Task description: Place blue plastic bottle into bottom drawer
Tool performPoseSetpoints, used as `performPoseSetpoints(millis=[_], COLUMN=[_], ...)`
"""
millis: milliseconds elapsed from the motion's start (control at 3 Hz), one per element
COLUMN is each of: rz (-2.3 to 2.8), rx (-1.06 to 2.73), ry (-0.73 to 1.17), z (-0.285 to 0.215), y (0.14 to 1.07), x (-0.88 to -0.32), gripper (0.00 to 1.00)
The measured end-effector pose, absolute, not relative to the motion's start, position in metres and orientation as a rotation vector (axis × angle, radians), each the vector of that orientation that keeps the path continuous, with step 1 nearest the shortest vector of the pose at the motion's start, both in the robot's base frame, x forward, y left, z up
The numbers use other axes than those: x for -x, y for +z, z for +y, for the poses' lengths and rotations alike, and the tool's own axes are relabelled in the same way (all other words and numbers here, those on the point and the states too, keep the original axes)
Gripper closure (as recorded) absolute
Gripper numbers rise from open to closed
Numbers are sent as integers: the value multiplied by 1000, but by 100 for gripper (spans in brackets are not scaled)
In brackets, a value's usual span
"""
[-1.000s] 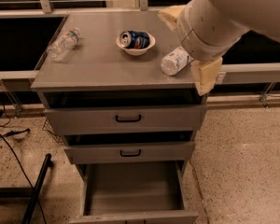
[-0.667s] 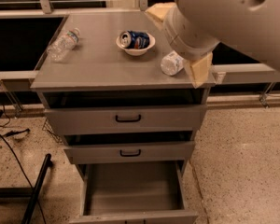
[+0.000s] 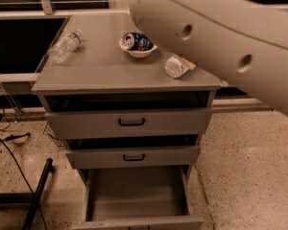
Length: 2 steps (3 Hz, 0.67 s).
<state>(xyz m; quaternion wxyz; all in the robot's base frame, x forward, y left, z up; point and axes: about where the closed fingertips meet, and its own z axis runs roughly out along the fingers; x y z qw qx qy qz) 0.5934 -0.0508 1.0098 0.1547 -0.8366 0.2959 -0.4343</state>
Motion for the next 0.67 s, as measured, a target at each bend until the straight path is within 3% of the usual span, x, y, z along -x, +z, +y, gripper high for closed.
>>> performPoseSetpoints(millis=[667], rz=[789], rx=[2465], ry=[-1362], z=[-37], y=[994], x=[-654], gripper=[0])
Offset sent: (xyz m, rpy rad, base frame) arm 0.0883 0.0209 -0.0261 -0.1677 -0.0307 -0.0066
